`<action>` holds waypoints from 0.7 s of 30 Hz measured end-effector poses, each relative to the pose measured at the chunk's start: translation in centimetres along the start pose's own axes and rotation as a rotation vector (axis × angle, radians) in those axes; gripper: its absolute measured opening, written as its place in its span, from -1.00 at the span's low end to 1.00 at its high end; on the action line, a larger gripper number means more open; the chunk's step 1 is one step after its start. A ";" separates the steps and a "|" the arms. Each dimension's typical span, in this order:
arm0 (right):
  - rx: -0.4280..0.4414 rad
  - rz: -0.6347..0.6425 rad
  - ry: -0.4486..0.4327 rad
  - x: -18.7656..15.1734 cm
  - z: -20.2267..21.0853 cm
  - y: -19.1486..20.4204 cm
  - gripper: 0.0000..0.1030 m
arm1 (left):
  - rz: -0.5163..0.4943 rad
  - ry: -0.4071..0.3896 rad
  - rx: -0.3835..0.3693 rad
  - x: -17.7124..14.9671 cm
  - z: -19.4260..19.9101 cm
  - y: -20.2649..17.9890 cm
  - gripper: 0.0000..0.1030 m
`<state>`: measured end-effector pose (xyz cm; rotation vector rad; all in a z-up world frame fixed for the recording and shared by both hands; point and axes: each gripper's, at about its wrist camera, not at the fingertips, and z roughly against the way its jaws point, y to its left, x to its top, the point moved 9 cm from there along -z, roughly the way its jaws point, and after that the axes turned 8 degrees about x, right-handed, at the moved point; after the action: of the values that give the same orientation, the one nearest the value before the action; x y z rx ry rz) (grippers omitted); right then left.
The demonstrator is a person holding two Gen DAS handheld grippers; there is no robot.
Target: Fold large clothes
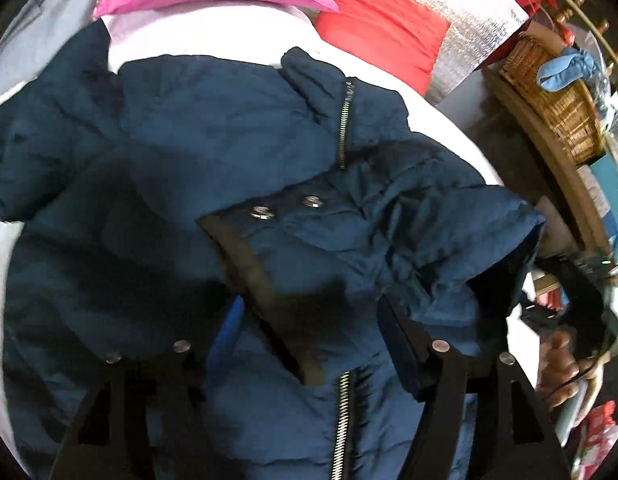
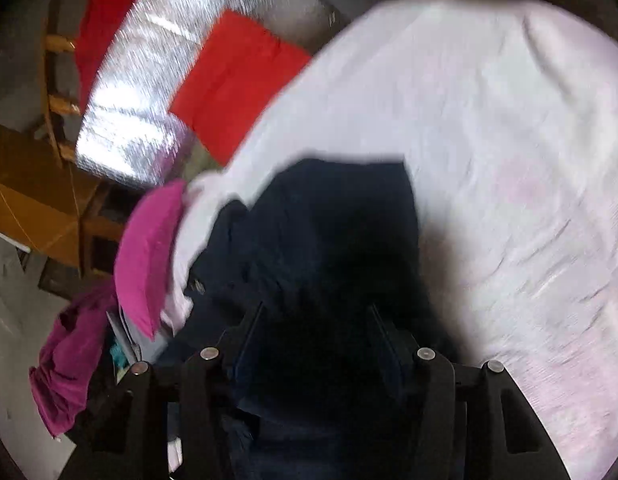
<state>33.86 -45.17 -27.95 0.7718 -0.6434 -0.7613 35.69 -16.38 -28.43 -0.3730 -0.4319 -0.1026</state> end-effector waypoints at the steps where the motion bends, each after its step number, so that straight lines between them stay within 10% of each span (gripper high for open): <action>1: -0.023 0.006 0.017 -0.2 -0.7 -0.2 0.09 | 0.015 0.004 -0.016 0.0 -0.3 0.0 0.34; 6: -0.070 0.077 0.019 -0.2 -1.1 -0.8 0.09 | 0.059 0.001 0.004 0.7 -1.3 0.9 -0.54; 13: -0.064 0.091 0.002 -0.5 -1.8 -1.2 0.10 | 0.080 -0.033 -0.006 1.7 -0.8 1.4 -0.60; 17: -0.069 0.111 -0.003 -0.5 -1.7 -1.3 0.14 | 0.096 -0.025 -0.020 1.7 -1.3 1.7 -0.26; 21: -0.059 0.146 -0.012 -0.7 -1.8 -0.7 0.37 | 0.094 -0.063 -0.008 2.4 -1.2 1.8 -0.64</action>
<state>34.55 -44.31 -29.64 0.6596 -0.6779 -0.6491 38.68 -15.20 -28.96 -0.4049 -0.4758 -0.0012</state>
